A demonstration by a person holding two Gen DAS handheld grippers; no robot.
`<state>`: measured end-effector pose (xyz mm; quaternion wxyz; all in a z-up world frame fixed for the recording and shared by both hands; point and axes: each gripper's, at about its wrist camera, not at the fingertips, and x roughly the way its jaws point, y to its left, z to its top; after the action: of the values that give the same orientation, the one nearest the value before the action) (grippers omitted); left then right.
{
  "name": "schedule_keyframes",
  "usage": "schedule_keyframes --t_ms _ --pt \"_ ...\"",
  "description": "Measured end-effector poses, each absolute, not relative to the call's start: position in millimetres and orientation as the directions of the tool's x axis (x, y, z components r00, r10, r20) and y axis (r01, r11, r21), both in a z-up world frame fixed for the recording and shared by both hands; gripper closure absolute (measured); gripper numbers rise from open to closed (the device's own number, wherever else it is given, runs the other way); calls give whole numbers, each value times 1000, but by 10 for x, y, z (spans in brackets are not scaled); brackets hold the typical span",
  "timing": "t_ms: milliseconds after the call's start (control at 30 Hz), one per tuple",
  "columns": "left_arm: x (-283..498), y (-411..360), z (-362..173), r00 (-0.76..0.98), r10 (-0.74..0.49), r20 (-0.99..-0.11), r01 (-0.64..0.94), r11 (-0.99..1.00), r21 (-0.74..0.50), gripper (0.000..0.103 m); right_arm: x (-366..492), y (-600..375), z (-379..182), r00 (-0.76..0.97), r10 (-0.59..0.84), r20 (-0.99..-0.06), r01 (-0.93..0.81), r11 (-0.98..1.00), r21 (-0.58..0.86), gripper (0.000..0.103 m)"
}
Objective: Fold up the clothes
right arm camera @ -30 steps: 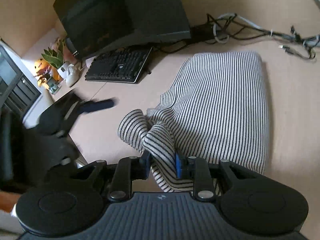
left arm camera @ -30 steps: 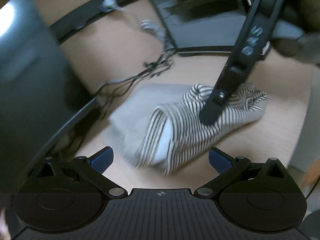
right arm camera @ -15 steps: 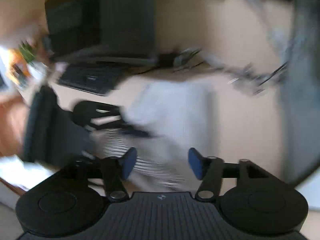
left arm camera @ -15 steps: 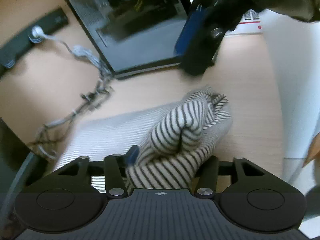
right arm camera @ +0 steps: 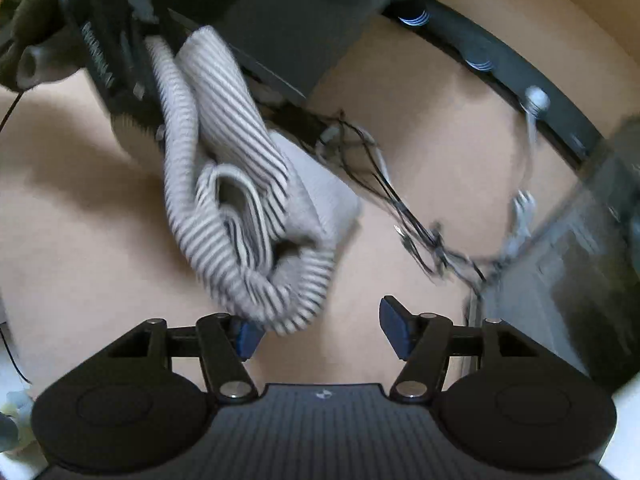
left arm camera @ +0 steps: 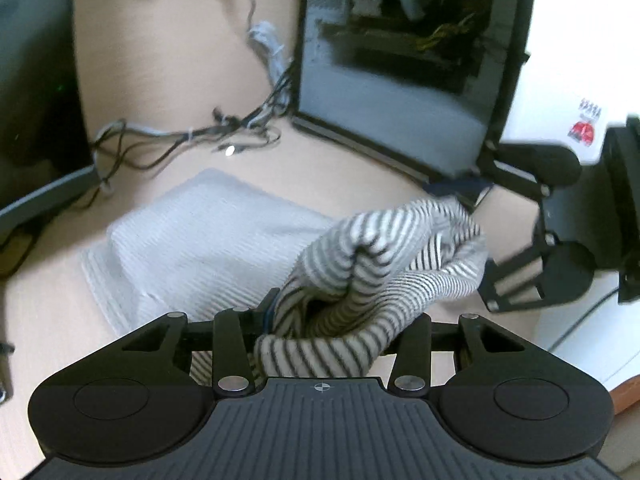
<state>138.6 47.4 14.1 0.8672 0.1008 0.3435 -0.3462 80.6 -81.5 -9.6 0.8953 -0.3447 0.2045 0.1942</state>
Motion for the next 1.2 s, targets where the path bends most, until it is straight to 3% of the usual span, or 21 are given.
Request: schedule_keyframes --t_ms 100,200,367,633,767,967,1200 --pt "1319 473 97 528 -495 -690 655 755 -40 55 811 -679 -118 795 282 -537 -579 618 -532 75" --pt "1196 448 74 533 -471 -703 646 763 -21 55 685 -607 -132 736 339 -586 -660 553 -509 82" --pt "730 304 127 504 -473 -723 680 733 -6 55 279 -783 94 669 412 -619 -722 559 -409 84" --pt "184 286 559 402 -635 -660 732 656 -185 55 -249 -1328 790 616 519 -593 -735 650 -195 85" --pt "240 373 636 401 -673 -622 720 651 -240 55 -166 -1422 959 607 543 -580 -717 689 -106 85" --pt "395 477 583 391 -694 -605 709 646 -282 55 25 -1363 947 628 528 -572 -686 722 -87 86" --pt "809 658 471 461 -639 -616 636 722 -273 43 654 -1260 853 634 502 -589 -600 800 36 86"
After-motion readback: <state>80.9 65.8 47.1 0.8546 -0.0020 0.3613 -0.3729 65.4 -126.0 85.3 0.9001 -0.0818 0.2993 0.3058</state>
